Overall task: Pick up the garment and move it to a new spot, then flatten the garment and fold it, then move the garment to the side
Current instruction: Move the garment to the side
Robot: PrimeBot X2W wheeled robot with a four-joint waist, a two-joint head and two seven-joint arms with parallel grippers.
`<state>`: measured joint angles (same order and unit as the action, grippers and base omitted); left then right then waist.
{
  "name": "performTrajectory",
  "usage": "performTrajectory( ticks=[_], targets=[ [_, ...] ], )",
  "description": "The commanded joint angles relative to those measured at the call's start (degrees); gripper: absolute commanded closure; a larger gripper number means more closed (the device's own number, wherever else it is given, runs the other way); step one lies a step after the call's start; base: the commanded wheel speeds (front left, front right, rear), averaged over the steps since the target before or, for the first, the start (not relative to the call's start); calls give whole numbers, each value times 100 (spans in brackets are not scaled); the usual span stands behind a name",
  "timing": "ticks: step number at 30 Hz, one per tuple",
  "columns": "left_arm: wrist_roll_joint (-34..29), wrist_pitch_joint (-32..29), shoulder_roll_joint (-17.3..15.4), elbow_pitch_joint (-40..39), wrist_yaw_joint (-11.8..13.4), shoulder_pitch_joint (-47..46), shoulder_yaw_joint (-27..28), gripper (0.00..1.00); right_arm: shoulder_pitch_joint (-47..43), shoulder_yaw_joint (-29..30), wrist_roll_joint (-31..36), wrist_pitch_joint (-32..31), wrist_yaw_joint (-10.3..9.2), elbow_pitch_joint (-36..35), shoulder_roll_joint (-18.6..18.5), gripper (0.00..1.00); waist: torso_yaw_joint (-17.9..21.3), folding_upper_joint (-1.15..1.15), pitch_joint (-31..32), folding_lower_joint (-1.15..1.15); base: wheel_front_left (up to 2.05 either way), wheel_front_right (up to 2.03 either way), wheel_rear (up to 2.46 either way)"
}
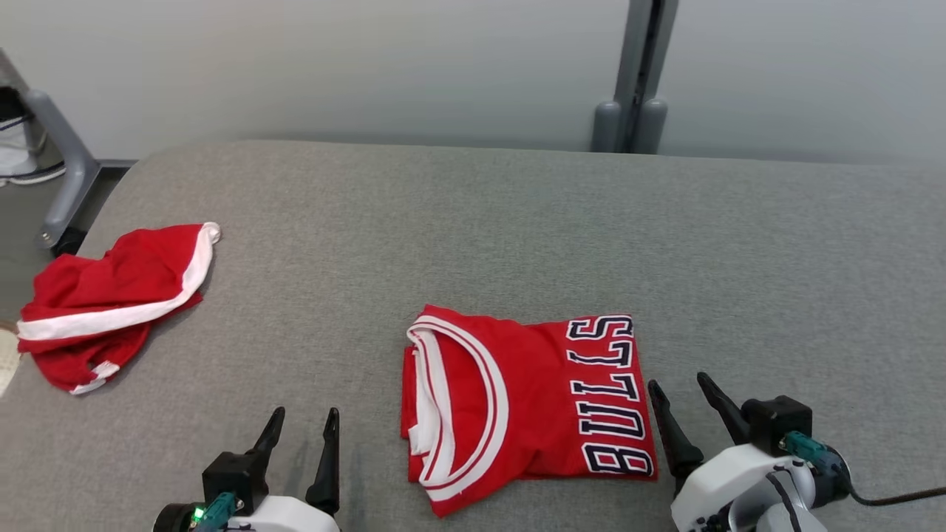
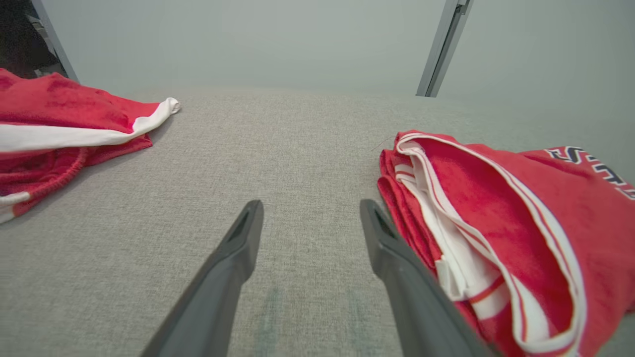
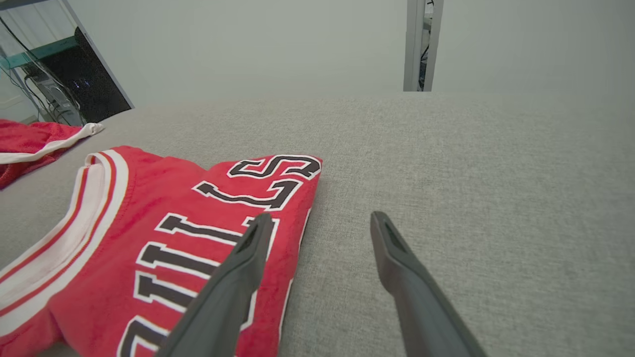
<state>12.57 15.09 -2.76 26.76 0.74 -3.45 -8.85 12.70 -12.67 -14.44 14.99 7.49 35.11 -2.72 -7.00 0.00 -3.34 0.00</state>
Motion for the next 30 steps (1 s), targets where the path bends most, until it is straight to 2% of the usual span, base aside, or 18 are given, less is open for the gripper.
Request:
performTrajectory(
  ticks=[1,7,8,9,10,11,12,18,23,30],
  targets=[
    [13,9,-24,-5,-14,-114,-32,0,197,-78,-106,27,0,126,-38,0,-277,0,-154,0,0,0,0],
    [47,9,-23,-35,-21,-132,-65,0,570,-334,-544,26,0,955,-45,0,-598,0,-284,0,0,0,0],
    [51,9,-24,-40,-28,-133,-58,0,644,-373,-631,26,0,1110,-44,18,-621,0,-293,0,0,0,0],
    [47,9,-27,-48,-34,-125,-47,0,719,-399,-687,26,0,1258,-42,56,-633,0,-296,0,0,0,0],
    [36,9,-25,-55,-35,-115,-37,0,782,-415,-745,25,0,1384,-42,77,-638,0,-302,0,0,0,0],
    [19,9,-24,-62,-38,-113,-23,0,826,-430,-805,20,-1,1492,-45,77,-636,0,-308,0,0,0,0],
    [16,9,-24,-71,-34,-119,5,0,867,-466,-852,14,-1,1561,-47,100,-611,0,-315,0,0,0,0],
    [-83,8,-25,-113,-104,-5,104,0,979,-197,-826,14,-1,1438,-51,100,-173,0,-208,0,0,0,0],
    [-13,9,-23,-140,-133,1,80,0,849,-163,-746,14,-1,1252,-49,100,646,0,-107,0,0,0,0],
    [104,8,-23,-184,-167,-146,-264,0,680,-125,-618,14,-1,1158,-47,100,1887,0,-48,0,0,0,0]
  ],
)
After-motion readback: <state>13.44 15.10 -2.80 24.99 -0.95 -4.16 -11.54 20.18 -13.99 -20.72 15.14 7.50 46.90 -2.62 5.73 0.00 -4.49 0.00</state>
